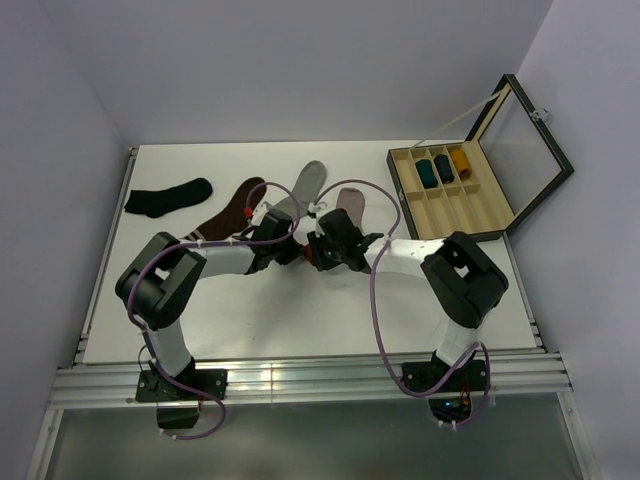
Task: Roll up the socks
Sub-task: Roll the sock at the center of the board.
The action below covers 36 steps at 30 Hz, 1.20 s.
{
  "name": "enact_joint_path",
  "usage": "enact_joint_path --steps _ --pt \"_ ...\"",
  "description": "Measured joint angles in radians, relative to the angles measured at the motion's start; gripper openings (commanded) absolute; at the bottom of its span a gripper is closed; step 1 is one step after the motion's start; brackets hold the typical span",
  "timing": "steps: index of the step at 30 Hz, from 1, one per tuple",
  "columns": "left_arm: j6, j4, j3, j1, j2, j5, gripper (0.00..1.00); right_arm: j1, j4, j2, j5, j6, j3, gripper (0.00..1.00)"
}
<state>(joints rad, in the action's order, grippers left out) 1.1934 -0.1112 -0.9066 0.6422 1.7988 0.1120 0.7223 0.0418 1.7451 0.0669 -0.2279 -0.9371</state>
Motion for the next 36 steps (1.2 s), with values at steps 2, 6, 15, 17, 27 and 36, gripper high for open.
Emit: enact_joint_path --steps 2,6,15,17,27,36 --pt "-0.002 0.004 -0.003 0.001 0.000 0.002 0.14 0.000 -0.002 0.017 -0.001 0.000 -0.006 0.31" --pt "-0.004 0.004 -0.003 0.001 0.000 0.005 0.15 0.000 -0.004 0.032 0.001 -0.002 -0.012 0.16" --pt "-0.013 0.007 0.006 0.001 -0.017 0.019 0.41 -0.062 -0.004 0.044 0.119 -0.069 -0.020 0.00" --pt "-0.016 0.007 0.021 0.001 -0.042 0.024 0.48 -0.101 0.003 0.058 0.189 -0.100 -0.021 0.00" --pt "-0.030 -0.022 0.113 0.001 -0.173 0.028 0.39 -0.262 0.052 0.164 0.523 -0.264 -0.048 0.00" --pt "-0.050 -0.049 0.119 0.001 -0.114 0.021 0.23 -0.310 0.052 0.220 0.627 -0.349 -0.077 0.00"
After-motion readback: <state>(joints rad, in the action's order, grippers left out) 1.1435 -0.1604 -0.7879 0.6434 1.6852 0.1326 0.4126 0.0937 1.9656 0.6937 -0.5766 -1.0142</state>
